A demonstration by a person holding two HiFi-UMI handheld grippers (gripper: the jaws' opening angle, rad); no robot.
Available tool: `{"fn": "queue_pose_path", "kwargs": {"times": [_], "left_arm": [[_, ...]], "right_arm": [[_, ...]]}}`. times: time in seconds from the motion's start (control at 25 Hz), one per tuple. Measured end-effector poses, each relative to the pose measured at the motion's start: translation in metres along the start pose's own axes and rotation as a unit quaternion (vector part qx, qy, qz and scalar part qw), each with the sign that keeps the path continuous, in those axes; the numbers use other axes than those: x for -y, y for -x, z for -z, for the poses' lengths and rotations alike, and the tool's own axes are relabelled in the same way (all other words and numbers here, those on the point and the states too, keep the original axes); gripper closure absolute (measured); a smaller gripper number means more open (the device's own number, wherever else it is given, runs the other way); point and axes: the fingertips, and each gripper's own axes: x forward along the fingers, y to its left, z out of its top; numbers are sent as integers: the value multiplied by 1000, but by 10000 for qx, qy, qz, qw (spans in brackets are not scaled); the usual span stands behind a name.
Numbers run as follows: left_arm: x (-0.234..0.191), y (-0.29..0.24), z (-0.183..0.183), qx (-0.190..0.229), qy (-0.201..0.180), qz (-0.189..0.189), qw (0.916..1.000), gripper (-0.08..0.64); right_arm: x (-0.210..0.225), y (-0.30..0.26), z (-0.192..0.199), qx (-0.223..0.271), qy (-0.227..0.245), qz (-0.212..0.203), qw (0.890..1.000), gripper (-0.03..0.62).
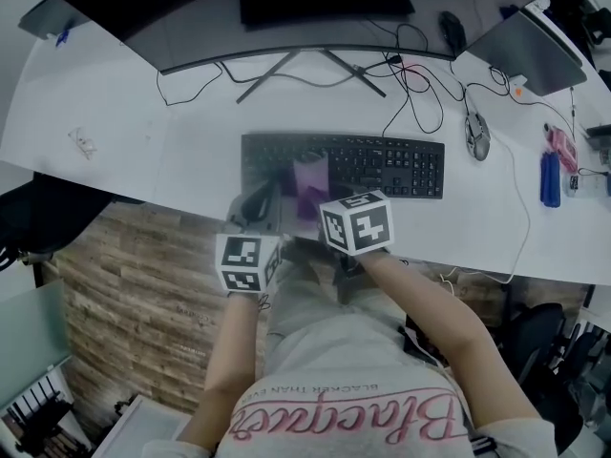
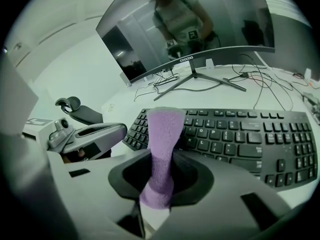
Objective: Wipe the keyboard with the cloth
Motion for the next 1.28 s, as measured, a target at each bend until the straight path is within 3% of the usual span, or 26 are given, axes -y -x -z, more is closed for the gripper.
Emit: {"fn": "queue_pose_path", "kwargs": {"times": [0.56, 1.28], "left_arm": [[35, -13, -1, -123, -130, -68, 9998, 555], [102, -56, -10, -206, -431, 251, 9985, 555]], "right_arm": [[45, 33, 10, 77, -213, -15, 9997, 509], [127, 88, 27, 240, -541, 171, 9981, 508]]}}
